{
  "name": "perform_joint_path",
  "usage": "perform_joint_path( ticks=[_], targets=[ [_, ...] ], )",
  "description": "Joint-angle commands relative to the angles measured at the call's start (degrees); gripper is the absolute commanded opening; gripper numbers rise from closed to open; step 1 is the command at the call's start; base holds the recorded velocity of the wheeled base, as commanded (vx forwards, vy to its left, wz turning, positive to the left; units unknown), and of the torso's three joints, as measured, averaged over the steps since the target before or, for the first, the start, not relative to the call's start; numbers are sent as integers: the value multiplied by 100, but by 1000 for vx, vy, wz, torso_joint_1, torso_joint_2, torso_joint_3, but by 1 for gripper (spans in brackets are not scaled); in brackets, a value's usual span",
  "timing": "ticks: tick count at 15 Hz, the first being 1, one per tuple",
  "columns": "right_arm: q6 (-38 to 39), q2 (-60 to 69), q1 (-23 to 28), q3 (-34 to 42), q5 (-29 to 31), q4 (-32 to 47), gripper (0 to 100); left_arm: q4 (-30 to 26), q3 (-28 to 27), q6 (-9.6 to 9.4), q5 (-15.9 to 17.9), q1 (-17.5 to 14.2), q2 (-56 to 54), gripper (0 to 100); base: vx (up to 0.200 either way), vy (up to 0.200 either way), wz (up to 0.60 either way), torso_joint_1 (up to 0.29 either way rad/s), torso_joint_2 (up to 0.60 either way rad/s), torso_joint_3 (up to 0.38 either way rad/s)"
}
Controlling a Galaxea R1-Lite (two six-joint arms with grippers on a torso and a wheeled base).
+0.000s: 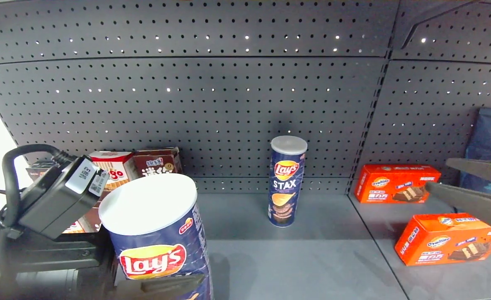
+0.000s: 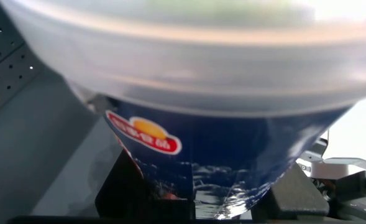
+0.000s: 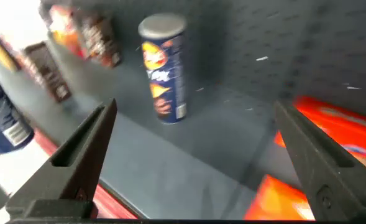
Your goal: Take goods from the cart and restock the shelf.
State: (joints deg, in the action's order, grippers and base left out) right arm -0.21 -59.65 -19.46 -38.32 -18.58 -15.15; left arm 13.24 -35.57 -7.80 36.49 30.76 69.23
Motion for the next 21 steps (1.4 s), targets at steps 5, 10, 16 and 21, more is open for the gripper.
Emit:
perform_joint_path(
  ticks=[5, 10, 16, 21],
  targets=[
    [-1043, -1813, -58, -414, -577, -471, 100, 3, -2, -2, 8, 0, 55, 0, 0, 0, 0, 0, 0, 0],
    [-1157, -3044, -58, -994, -1842, -1578, 100, 12, -46, -2, 43, 9, 117, 0, 0, 0, 0, 0, 0, 0],
    [-1166, -3993, -199, -1688, -1913, -1710, 100, 3, -73, -2, 43, 9, 187, 0, 0, 0, 0, 0, 0, 0],
    [-1166, -4459, -155, -1750, -2141, -1904, 100, 12, -152, -2, 43, 0, 275, 0, 0, 0, 0, 0, 0, 0]
  ],
)
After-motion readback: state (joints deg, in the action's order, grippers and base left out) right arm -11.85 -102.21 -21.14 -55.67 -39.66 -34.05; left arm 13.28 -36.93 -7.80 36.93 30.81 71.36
